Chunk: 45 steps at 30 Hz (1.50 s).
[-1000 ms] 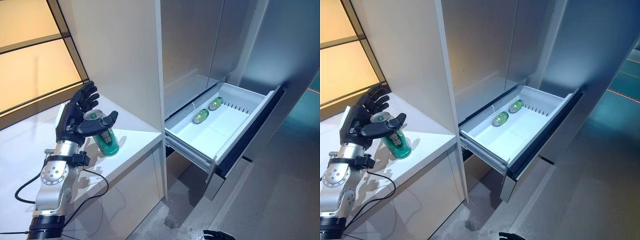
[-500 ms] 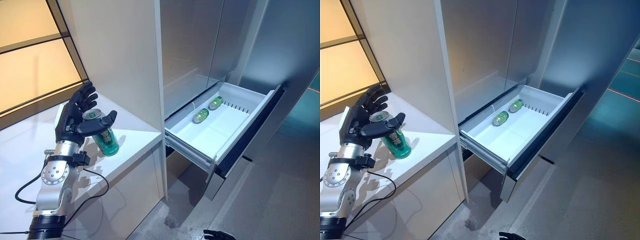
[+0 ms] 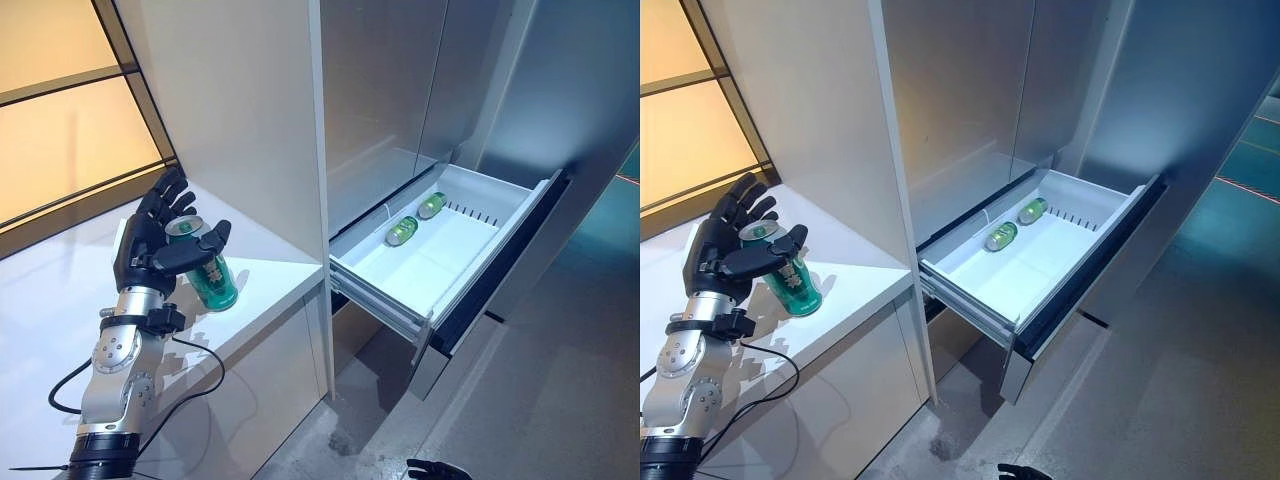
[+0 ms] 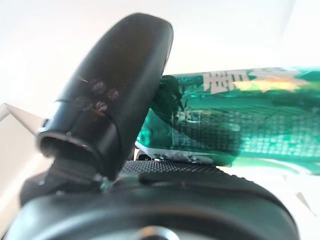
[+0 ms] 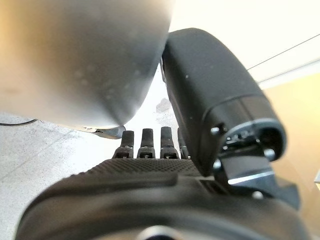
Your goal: Put drinks into fridge and close the fridge
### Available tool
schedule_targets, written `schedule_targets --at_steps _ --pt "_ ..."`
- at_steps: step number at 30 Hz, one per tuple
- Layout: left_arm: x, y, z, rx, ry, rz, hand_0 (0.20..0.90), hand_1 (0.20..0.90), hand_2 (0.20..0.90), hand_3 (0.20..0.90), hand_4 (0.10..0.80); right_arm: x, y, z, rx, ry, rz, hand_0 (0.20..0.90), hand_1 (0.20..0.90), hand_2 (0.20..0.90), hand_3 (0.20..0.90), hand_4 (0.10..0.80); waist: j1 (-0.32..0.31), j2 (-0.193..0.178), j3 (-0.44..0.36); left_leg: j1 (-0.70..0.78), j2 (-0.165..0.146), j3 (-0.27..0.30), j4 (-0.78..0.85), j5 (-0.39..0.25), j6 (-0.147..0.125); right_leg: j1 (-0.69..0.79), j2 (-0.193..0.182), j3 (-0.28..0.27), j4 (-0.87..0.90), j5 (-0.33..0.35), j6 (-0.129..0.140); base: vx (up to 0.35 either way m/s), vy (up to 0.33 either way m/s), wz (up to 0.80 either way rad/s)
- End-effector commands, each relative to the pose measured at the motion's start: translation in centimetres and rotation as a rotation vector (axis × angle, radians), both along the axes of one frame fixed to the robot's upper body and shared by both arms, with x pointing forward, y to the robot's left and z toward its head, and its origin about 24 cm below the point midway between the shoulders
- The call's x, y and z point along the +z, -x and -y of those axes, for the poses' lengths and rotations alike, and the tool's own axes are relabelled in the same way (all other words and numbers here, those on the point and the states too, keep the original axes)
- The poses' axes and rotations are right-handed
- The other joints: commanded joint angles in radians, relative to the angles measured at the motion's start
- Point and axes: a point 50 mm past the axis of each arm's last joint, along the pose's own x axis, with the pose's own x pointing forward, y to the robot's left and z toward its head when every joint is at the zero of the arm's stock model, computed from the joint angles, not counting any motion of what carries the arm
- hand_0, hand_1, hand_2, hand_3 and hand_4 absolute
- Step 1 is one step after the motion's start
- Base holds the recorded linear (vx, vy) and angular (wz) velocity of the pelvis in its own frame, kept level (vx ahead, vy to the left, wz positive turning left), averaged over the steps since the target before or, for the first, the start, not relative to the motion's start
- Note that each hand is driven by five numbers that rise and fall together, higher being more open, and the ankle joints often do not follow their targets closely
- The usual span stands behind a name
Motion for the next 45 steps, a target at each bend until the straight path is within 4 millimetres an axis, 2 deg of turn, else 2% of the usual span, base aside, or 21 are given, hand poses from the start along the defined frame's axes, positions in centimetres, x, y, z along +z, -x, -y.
schedule_targets --at_steps 1,31,32,34,35,36,45 --pt "3.7 -0.7 0.4 -0.038 -0.018 0.172 0.900 0.900 0.900 0.900 0.800 0.0 0.0 0.4 0.016 0.004 -0.024 0.900 0.900 0.900 0.900 0.800 -0.013 0.008 -0.001 0.003 -0.048 -0.015 0.022 -0.080 0.028 0.002 0.034 -0.042 0.106 -0.130 0.027 0.000 0.000 0.00" --pt "4.5 -1.0 0.3 -0.042 -0.121 0.128 0.900 0.900 0.900 0.900 0.800 0.1 -0.3 0.6 0.017 0.008 -0.021 0.900 0.900 0.900 0.900 0.800 -0.010 0.014 0.006 0.004 -0.048 -0.015 0.030 -0.083 0.027 0.010 0.036 -0.045 0.106 -0.135 0.025 0.000 0.000 0.00" --pt "4.6 -1.0 0.3 -0.043 -0.120 0.135 0.815 0.815 0.815 0.801 0.701 0.1 -0.3 0.6 0.016 0.008 -0.021 0.900 0.900 0.900 0.900 0.800 -0.009 0.014 0.005 0.003 -0.048 -0.015 0.031 -0.083 0.027 0.010 0.036 -0.045 0.106 -0.135 0.025 0.000 0.000 0.00" --pt "4.7 -1.0 0.3 -0.040 -0.117 0.141 0.444 0.444 0.444 0.367 0.267 0.1 -0.3 0.5 0.018 0.007 -0.021 0.900 0.900 0.900 0.900 0.800 -0.010 0.013 0.005 0.004 -0.047 -0.015 0.030 -0.083 0.028 0.009 0.037 -0.044 0.106 -0.134 0.025 0.000 0.000 0.00" --pt "4.8 -0.9 0.3 -0.040 -0.115 0.148 0.340 0.340 0.340 0.247 0.147 0.0 -0.3 0.5 0.016 0.007 -0.021 0.900 0.900 0.900 0.900 0.800 -0.010 0.013 0.005 0.004 -0.047 -0.014 0.030 -0.083 0.028 0.009 0.037 -0.045 0.106 -0.135 0.025 0.000 0.000 0.00" --pt "4.8 -0.9 0.4 -0.042 -0.112 0.155 0.300 0.300 0.300 0.200 0.100 0.0 -0.2 0.5 0.015 0.006 -0.021 0.900 0.900 0.900 0.900 0.800 -0.010 0.013 0.005 0.004 -0.047 -0.013 0.031 -0.083 0.027 0.009 0.037 -0.044 0.107 -0.135 0.025 0.000 0.000 0.00" --pt "4.9 -0.7 0.8 -0.081 -0.116 0.168 0.300 0.300 0.300 0.200 0.100 0.1 -0.3 0.5 0.011 0.006 -0.004 0.900 0.900 0.900 0.900 0.800 -0.010 0.013 0.006 0.003 -0.047 -0.015 0.032 -0.084 0.028 0.010 0.038 -0.042 0.107 -0.136 0.024 0.000 0.000 0.00"
